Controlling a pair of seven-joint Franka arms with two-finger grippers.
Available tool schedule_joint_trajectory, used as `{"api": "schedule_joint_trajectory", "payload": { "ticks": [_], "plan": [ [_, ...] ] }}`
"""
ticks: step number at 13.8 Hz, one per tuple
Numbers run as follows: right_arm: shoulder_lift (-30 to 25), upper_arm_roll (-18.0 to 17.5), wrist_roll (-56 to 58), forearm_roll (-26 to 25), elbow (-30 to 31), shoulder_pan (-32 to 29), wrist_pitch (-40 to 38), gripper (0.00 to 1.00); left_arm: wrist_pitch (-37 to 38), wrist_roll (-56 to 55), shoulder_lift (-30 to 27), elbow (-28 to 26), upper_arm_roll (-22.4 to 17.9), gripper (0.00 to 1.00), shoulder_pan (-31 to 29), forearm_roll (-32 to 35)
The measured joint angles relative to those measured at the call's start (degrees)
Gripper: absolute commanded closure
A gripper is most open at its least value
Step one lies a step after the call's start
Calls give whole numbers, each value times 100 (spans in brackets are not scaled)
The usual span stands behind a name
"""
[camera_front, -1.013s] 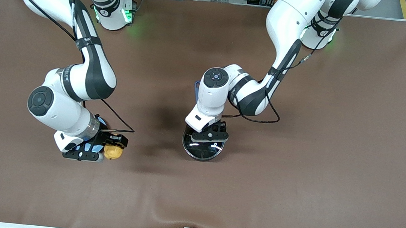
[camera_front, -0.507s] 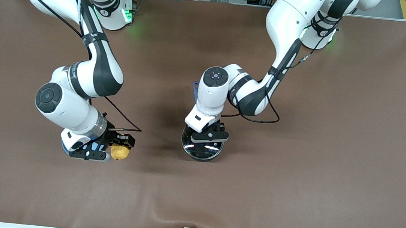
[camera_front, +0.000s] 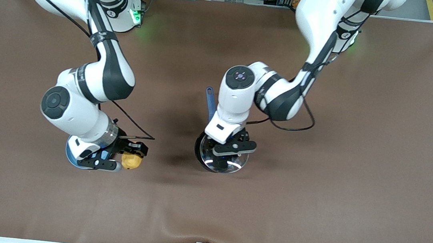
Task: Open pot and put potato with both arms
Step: 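Lift the potato with the right gripper while the left gripper lifts the lid, then move the potato over the pot while the left gripper lowers the lid beside it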
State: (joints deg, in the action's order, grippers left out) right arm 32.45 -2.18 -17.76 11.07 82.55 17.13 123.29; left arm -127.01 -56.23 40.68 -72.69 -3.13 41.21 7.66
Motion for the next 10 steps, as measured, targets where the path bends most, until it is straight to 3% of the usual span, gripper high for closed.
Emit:
{"api": "schedule_joint_trajectory", "payload": {
  "ticks": [6,10],
  "plan": [
    [56,7,-813,-1,-9,681,40,100,354,1111,-810,-953,2,71,-713,-235],
    [420,25,-1135,-54,-5,1099,649,100,343,2409,-1583,-1980,1,72,-1413,-657]
  ]
}}
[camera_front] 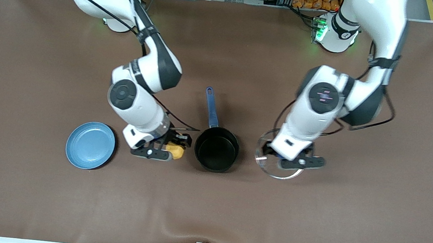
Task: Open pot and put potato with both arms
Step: 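Move the potato over the pot while the left gripper lowers the lid beside it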
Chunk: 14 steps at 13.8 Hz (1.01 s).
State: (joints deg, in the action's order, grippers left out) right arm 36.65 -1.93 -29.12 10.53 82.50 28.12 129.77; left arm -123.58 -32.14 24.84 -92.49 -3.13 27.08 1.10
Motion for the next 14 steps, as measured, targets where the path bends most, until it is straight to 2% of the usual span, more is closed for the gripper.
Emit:
{"api": "schedule_joint_trajectory", "payload": {
  "ticks": [3,8,14],
  "plan": [
    [281,6,-104,-261,-135,251,276,100,-223,687,-372,-747,2,71,-521,-21],
    [619,14,-130,-571,-506,621,494,100,-1639,1203,-224,-1837,7,71,-881,-21],
    [1250,28,-137,-644,-795,1034,929,100,-2734,1254,506,-2078,18,69,-911,-21]
  ]
}}
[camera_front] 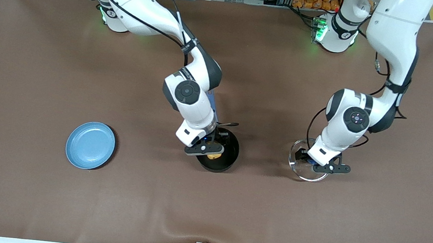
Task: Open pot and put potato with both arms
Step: 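Move the potato over the pot while the left gripper lowers the lid beside it, then open the right gripper to drop the potato while the left gripper releases the lid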
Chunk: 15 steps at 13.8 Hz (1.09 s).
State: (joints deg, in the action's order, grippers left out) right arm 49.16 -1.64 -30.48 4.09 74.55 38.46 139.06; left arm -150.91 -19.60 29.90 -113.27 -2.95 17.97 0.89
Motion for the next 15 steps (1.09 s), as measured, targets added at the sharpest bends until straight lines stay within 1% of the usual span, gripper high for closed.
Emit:
{"api": "schedule_joint_trajectory", "payload": {
  "ticks": [1,2,3,8,11,12,13,14,15],
  "plan": [
    [83,8,-1,-35,-15,31,101,100,-154,40,117,-10,0,60,-3,0],
    [165,12,-10,-97,-24,41,178,100,-264,97,209,-16,-1,28,-11,0],
    [241,20,-12,-132,-48,42,231,100,-324,179,266,-16,-2,0,-37,0],
    [560,55,-23,-185,-196,50,451,100,-370,380,200,-2,-3,0,-113,0],
    [641,55,-57,-185,-217,67,489,100,-312,380,-6,32,-3,0,-115,0],
    [651,55,-68,-185,-223,78,489,83,-168,380,-164,61,-4,0,-118,0],
    [657,55,-77,-185,-235,89,489,20,247,380,-532,119,-6,0,-130,0],
    [659,55,-81,-185,-245,91,489,0,534,380,-797,144,-8,0,-138,0],
    [661,59,-84,-185,-259,91,489,0,940,380,-1101,204,-9,0,-151,0]
  ]
}}
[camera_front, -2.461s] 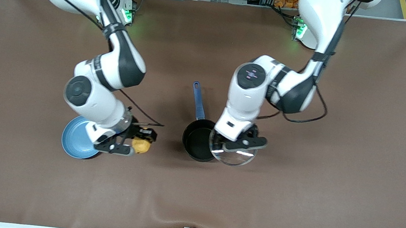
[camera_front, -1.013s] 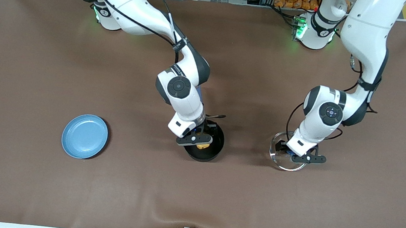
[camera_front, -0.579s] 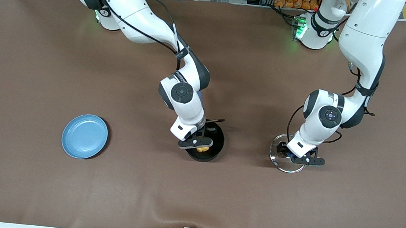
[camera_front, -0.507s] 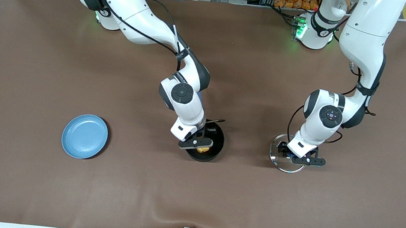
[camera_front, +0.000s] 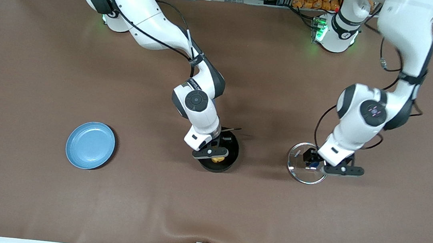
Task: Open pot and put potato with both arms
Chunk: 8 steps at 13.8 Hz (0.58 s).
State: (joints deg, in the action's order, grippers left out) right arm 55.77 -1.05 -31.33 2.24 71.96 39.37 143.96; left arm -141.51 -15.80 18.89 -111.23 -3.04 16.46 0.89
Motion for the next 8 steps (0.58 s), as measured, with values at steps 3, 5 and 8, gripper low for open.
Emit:
{"api": "schedule_joint_trajectory", "payload": {
  "ticks": [3,5,8],
  "plan": [
    [1,40,-1,-4,-67,2,13,0,1462,12,-912,336,-1,0,-13,0],
    [-28,127,0,-6,-194,0,18,0,2444,107,-1189,820,2,0,-12,0],
    [-321,306,0,-7,-277,-12,-33,0,3767,166,-1219,1853,2,0,-14,0]
  ]
}}
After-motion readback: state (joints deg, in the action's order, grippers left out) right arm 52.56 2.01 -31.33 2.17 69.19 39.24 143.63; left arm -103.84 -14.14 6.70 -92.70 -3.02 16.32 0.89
